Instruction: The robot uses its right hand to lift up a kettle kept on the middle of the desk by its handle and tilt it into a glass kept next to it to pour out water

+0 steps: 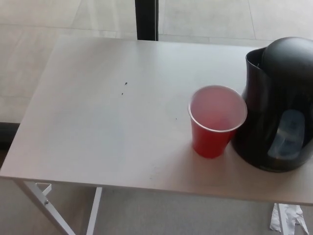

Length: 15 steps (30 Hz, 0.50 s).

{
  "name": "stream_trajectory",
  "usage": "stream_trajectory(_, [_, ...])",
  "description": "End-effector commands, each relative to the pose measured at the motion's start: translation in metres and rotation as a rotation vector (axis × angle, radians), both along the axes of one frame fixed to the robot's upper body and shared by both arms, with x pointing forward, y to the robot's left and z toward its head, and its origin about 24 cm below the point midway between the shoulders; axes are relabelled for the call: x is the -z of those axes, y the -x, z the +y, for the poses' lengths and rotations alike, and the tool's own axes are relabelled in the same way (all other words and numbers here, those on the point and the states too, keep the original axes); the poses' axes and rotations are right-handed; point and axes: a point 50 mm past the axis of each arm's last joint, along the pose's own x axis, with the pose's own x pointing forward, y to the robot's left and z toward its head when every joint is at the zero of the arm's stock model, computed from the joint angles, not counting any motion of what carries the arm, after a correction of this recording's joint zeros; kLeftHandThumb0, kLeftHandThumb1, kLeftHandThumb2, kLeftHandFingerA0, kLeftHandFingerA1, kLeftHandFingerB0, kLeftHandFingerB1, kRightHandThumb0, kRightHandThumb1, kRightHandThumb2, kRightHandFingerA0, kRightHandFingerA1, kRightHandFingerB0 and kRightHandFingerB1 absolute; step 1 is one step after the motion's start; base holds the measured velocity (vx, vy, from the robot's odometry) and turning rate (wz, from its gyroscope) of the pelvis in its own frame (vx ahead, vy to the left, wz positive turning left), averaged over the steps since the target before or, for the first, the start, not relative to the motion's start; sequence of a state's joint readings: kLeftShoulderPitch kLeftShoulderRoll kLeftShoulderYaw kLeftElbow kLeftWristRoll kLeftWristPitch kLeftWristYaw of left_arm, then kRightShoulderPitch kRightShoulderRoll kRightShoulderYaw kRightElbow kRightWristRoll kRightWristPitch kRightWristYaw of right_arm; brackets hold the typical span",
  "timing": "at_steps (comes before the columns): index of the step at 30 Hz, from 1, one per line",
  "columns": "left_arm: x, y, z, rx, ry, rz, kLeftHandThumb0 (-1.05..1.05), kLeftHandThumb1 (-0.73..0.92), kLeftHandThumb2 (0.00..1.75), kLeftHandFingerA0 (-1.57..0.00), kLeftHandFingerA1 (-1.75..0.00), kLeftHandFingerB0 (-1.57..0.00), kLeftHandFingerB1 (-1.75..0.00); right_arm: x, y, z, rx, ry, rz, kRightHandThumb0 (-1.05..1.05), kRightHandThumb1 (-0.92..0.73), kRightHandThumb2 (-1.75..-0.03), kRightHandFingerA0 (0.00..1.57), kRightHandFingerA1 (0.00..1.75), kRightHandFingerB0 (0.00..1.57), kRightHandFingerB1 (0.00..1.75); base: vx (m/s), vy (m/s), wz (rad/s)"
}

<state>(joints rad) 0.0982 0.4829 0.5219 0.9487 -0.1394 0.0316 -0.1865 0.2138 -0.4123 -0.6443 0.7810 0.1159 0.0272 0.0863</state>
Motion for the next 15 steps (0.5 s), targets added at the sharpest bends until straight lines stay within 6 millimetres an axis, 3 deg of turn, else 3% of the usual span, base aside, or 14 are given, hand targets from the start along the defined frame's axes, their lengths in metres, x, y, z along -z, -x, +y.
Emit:
stream_trajectory(1, [-0.052, -0.004, 0.040, -0.157, 0.055, -0.437, -1.05, 0.74, 0.89, -1.11, -1.16, -0.88, -1.36, -0.065, 0.013, -0.048, 0.300, 0.055, -0.508, -0.78, -0.52, -0.90, 0.46, 0.91, 0.03, 0.40, 0.00, 0.000, 0.00])
stream_trajectory(2, [-0.052, -0.005, 0.040, -0.171, 0.066, -0.449, -1.05, 0.74, 0.88, -1.12, -1.14, -0.90, -1.33, -0.073, 0.011, -0.052, 0.331, 0.073, -0.544, -0.73, -0.53, -0.89, 0.54, 0.93, 0.03, 0.53, 0.00, 0.000, 0.00])
stream_trajectory(3, [-0.052, -0.005, 0.040, -0.177, 0.072, -0.459, -1.05, 0.74, 0.88, -1.12, -1.14, -0.90, -1.33, -0.080, 0.009, -0.056, 0.359, 0.087, -0.571, -0.73, -0.53, -0.89, 0.54, 0.93, 0.03, 0.53, 0.00, 0.000, 0.00])
stream_trajectory(4, [-0.052, -0.006, 0.040, -0.174, 0.076, -0.464, -1.05, 0.74, 0.88, -1.09, -1.16, -0.88, -1.34, -0.090, 0.006, -0.061, 0.382, 0.081, -0.638, -0.70, -0.69, -0.61, 0.53, 0.97, 0.02, 0.50, 0.00, 0.000, 0.00])
stream_trajectory(6, [-0.051, -0.007, 0.039, -0.172, 0.076, -0.466, -1.05, 0.75, 0.88, -1.12, -1.14, -0.87, -1.34, -0.105, 0.000, -0.066, 0.335, 0.127, -0.671, -0.71, -0.74, -0.62, 0.24, 0.81, 0.00, 0.38, 0.00, 0.000, 0.00])
stream_trajectory(7, [-0.051, -0.008, 0.039, -0.173, 0.079, -0.470, -1.05, 0.73, 0.88, -1.12, -1.14, -0.91, -1.32, -0.113, -0.008, -0.069, 0.331, 0.114, -0.719, -0.75, -0.52, -0.86, 0.39, 0.89, 0.03, 0.50, 0.00, 0.000, 0.00])
stream_trajectory(8, [-0.052, -0.008, 0.039, -0.177, 0.078, -0.475, -1.05, 0.62, 1.12, -1.09, -1.17, -0.93, -1.35, -0.130, -0.025, -0.072, 0.291, 0.083, -0.810, -0.77, -0.51, -0.89, 0.30, 0.80, 0.03, 0.45, 0.00, 0.000, 0.00])
stream_trajectory(9, [-0.052, -0.008, 0.039, -0.179, 0.077, -0.476, -1.05, 0.73, 0.88, -1.10, -1.16, -0.91, -1.31, -0.138, -0.033, -0.070, 0.255, 0.076, -0.835, -0.83, -0.49, -0.88, 0.14, 0.70, 0.01, 0.50, 0.00, 0.000, 0.00])
stream_trajectory(10, [-0.051, -0.007, 0.039, -0.179, 0.080, -0.479, -1.05, 0.61, 1.13, -1.09, -1.17, -0.93, -1.33, -0.150, -0.045, -0.067, 0.198, 0.079, -0.861, -0.80, -0.52, -0.89, 0.11, 0.67, 0.02, 0.46, 0.00, 0.000, 0.00])
stream_trajectory(12, [-0.050, -0.007, 0.038, -0.179, 0.084, -0.481, -1.05, 0.61, 1.13, -1.09, -1.17, -0.93, -1.33, -0.157, -0.052, -0.066, 0.149, 0.106, -0.856, -0.80, -0.52, -0.89, 0.11, 0.67, 0.02, 0.46, 0.00, 0.000, 0.00])
stream_trajectory(13, [-0.049, -0.007, 0.037, -0.175, 0.084, -0.481, -1.05, 0.73, 0.87, -1.12, -1.13, -0.91, -1.30, -0.170, -0.062, -0.061, 0.078, 0.140, -0.826, -0.80, -0.55, -0.92, 0.33, 0.78, 0.03, 0.45, 0.00, 0.000, 0.00])
stream_trajectory(14, [-0.049, -0.007, 0.037, -0.168, 0.082, -0.480, -1.05, 0.76, 0.88, -1.10, -1.13, -0.88, -1.32, -0.184, -0.078, -0.053, 0.006, 0.134, -0.839, -0.52, -0.31, -0.91, 0.36, 0.71, 0.00, 0.52, 0.00, 0.000, 0.00])
stream_trajectory(15, [-0.050, -0.008, 0.037, -0.161, 0.087, -0.483, -1.05, 0.74, 0.87, -1.08, -1.15, -0.85, -1.33, -0.196, -0.093, -0.044, -0.088, 0.163, -0.840, -0.86, -0.60, -0.59, 0.27, 0.77, 0.06, 0.53, 0.00, 0.000, 0.00])
